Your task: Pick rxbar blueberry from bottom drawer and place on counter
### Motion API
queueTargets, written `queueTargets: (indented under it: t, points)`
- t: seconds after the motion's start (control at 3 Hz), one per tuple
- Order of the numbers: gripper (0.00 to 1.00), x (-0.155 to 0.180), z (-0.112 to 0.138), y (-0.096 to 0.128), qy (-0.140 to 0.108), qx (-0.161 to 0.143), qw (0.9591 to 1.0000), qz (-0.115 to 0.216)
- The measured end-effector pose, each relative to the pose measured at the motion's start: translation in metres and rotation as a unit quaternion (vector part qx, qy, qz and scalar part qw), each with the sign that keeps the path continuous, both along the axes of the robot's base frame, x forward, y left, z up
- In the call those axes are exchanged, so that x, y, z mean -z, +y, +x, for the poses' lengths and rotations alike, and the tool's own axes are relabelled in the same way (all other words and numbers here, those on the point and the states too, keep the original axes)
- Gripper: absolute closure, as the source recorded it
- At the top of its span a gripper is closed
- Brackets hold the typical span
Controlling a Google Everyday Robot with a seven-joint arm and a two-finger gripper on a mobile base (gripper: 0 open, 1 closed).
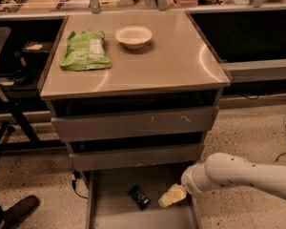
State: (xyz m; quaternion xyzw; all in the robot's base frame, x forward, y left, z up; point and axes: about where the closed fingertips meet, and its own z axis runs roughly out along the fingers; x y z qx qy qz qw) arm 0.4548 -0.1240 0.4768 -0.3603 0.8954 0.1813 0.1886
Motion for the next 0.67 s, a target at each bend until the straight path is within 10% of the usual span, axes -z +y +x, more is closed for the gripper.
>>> queueTargets:
  t: [0.67]
  points:
    - [0.0, 0.018, -0.009, 0.006, 0.009, 0.0, 0.9999, 0.012]
